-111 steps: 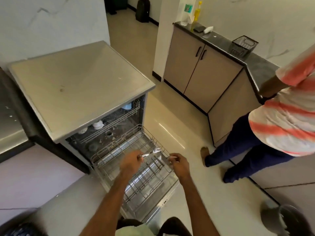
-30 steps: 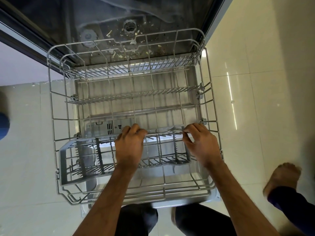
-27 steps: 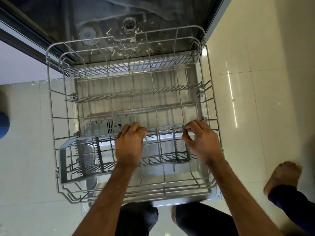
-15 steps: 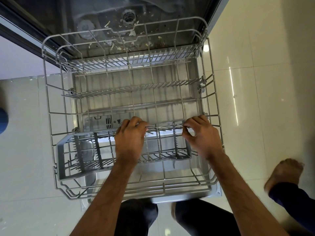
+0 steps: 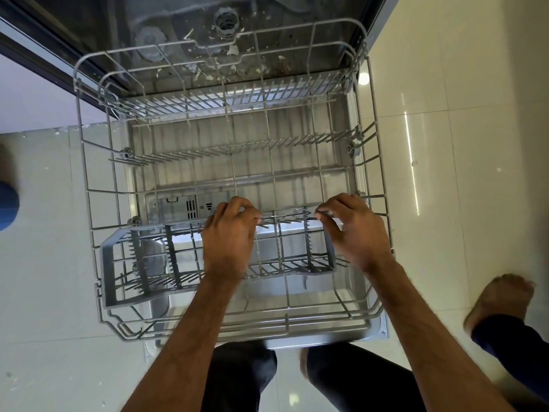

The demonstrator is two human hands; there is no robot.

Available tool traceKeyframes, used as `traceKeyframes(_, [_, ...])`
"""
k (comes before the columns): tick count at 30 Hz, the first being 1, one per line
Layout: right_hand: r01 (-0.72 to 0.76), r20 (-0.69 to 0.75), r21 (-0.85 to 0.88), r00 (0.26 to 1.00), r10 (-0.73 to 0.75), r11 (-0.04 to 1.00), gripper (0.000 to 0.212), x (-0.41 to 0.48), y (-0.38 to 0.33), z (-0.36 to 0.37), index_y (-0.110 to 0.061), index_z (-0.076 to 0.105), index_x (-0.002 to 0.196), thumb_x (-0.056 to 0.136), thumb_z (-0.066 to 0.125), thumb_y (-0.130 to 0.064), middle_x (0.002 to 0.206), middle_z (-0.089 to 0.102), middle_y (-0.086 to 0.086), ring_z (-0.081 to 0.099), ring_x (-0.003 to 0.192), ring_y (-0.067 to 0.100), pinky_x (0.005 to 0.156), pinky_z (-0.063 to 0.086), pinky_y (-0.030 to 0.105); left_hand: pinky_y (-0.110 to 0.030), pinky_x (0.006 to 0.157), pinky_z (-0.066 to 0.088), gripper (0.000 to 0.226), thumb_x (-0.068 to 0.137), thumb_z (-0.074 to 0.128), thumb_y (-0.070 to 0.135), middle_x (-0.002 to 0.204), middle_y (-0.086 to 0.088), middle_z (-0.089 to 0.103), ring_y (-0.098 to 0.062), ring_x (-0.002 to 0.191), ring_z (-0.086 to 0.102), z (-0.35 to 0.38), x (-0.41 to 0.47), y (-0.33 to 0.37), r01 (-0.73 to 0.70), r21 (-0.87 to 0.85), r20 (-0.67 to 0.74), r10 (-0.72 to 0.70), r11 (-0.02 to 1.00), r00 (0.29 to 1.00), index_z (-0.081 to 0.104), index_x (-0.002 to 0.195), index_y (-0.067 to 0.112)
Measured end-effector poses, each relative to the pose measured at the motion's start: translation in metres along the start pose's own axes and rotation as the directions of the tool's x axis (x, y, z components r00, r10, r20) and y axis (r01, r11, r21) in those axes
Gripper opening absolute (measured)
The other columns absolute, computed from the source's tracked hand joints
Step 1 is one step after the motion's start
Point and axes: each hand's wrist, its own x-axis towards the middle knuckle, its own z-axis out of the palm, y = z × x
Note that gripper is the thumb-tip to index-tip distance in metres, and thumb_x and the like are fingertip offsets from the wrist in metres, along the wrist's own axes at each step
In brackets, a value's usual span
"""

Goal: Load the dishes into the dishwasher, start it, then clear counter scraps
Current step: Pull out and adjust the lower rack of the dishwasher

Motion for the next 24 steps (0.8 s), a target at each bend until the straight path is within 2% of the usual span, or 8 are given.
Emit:
traceKeyframes(5, [0.0, 0.008, -0.043, 1.0, 0.0, 0.999, 0.006, 0.002, -0.001, 0.004, -0.017, 0.071, 0.097, 0.092, 0.068, -0.019, 0.092, 0.067, -0.002, 0.06, 0.085, 0.019, 0.062, 0.039, 0.021, -0.04, 0.07, 0.058, 0.017, 0.074, 0.084, 0.006, 0.099, -0.004, 0.07, -0.026, 0.087, 0.068, 0.0, 0.001, 0.001, 0.036, -0.007, 0.025, -0.036, 0.999, 0.999, 0.076, 0.089, 0.012])
traceKeyframes(7, [0.002, 0.019, -0.039, 1.0, -0.001, 0.999, 0.007, 0.001, 0.0, 0.004, -0.017, 0.072, 0.098, 0.093, 0.068, -0.02, 0.092, 0.068, -0.001, 0.061, 0.085, 0.02, 0.061, 0.043, 0.023, -0.039, 0.071, 0.057, 0.017, 0.075, 0.083, 0.008, 0.099, -0.003, 0.07, -0.025, 0.087, 0.067, 0.0, 0.0, 0.001, 0.025, -0.003, 0.022, -0.025, 1.0, 0.999, 0.077, 0.09, 0.013])
traceKeyframes(11, [-0.03, 0.042, 0.052, 0.999, 0.028, 0.998, 0.017, 0.0, 0.001, 0.001, -0.015, 0.07, 0.107, 0.094, 0.066, -0.024, 0.099, 0.069, 0.001, 0.063, 0.089, 0.019, 0.068, 0.056, 0.034, -0.039, 0.073, 0.058, 0.02, 0.076, 0.083, 0.012, 0.101, -0.002, 0.07, -0.026, 0.088, 0.068, 0.003, -0.001, 0.0, -0.003, -0.003, 0.012, 0.003, 1.0, 1.0, 0.077, 0.095, 0.014])
traceKeyframes(17, [-0.081, 0.025, 0.129, 0.997, 0.078, 0.988, 0.024, -0.002, 0.0, -0.002, -0.015, 0.066, 0.117, 0.095, 0.064, -0.025, 0.107, 0.066, 0.001, 0.062, 0.092, 0.017, 0.067, 0.057, 0.035, -0.042, 0.079, 0.058, 0.026, 0.078, 0.081, 0.013, 0.107, -0.003, 0.068, -0.028, 0.095, 0.066, 0.0, -0.001, 0.0, 0.005, -0.007, 0.021, -0.005, 1.0, 1.0, 0.075, 0.103, 0.015])
traceKeyframes(20, [-0.11, -0.034, 0.092, 0.993, 0.113, 0.99, 0.022, -0.001, -0.005, -0.008, -0.014, 0.066, 0.117, 0.097, 0.061, -0.02, 0.108, 0.067, 0.001, 0.061, 0.096, 0.02, 0.07, 0.056, 0.037, -0.047, 0.083, 0.057, 0.027, 0.083, 0.076, 0.011, 0.112, -0.005, 0.066, -0.029, 0.099, 0.065, -0.004, 0.0, 0.005, 0.024, -0.029, 0.012, -0.024, 0.999, 1.0, 0.073, 0.11, 0.014])
traceKeyframes(24, [-0.179, -0.068, 0.079, 0.98, 0.185, 0.981, 0.021, -0.011, -0.015, -0.021, -0.012, 0.067, 0.115, 0.096, 0.059, -0.011, 0.106, 0.067, 0.004, 0.059, 0.1, 0.024, 0.073, 0.055, 0.039, -0.047, 0.083, 0.057, 0.036, 0.082, 0.075, 0.004, 0.117, -0.006, 0.065, -0.029, 0.099, 0.065, -0.016, -0.012, 0.013, -0.004, -0.021, -0.007, 0.004, 1.0, 1.0, 0.07, 0.117, 0.012])
